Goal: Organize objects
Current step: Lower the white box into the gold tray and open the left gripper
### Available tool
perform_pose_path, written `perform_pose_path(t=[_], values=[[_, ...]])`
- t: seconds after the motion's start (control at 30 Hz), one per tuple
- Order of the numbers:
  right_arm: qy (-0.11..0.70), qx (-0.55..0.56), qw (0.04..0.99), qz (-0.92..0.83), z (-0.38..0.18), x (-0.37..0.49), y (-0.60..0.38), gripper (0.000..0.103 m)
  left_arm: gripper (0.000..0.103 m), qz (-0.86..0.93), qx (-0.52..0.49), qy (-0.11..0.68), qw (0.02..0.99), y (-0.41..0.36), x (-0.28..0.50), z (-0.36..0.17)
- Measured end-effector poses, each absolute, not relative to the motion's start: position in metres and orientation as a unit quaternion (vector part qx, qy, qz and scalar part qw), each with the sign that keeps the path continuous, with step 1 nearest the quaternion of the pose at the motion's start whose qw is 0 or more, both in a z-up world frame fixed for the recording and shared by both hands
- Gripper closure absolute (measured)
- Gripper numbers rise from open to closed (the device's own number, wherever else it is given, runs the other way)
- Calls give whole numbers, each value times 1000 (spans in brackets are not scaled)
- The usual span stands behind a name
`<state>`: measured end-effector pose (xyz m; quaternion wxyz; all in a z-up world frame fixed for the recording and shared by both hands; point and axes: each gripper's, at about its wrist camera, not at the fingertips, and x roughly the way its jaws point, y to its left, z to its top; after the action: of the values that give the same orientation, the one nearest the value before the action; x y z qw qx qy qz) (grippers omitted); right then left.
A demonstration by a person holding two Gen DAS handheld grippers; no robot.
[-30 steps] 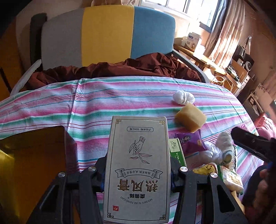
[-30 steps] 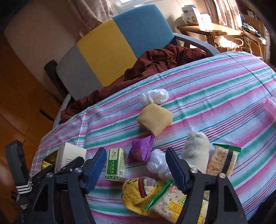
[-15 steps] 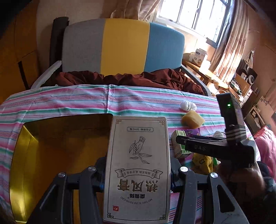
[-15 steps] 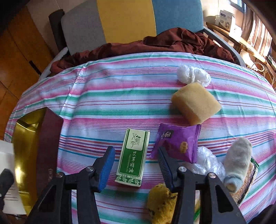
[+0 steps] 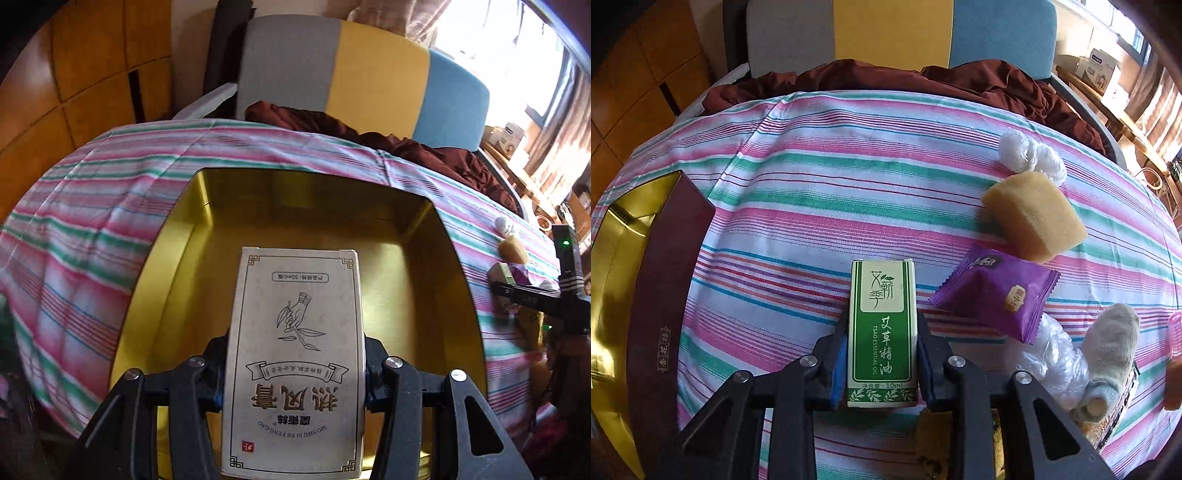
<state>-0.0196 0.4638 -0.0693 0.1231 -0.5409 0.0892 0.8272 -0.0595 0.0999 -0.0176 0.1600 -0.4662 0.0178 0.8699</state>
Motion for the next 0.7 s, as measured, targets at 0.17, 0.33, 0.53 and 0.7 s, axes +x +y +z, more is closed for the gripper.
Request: perform_pose_path(t=[0.17, 0.33, 0.53, 0.7], values=[[68, -541, 122, 829, -70, -18, 455, 73, 51, 870, -473, 11, 141, 76, -57, -26], [54, -541, 122, 830, -71, -22, 454, 73, 51, 867, -475, 31, 146, 76, -57, -27], [47, -541, 123, 831, -71, -24, 449, 73, 51, 861, -482, 74, 147, 83, -92, -24], [46, -541, 122, 831, -71, -23, 446, 73, 51, 850, -500, 87, 144, 90, -138, -24]])
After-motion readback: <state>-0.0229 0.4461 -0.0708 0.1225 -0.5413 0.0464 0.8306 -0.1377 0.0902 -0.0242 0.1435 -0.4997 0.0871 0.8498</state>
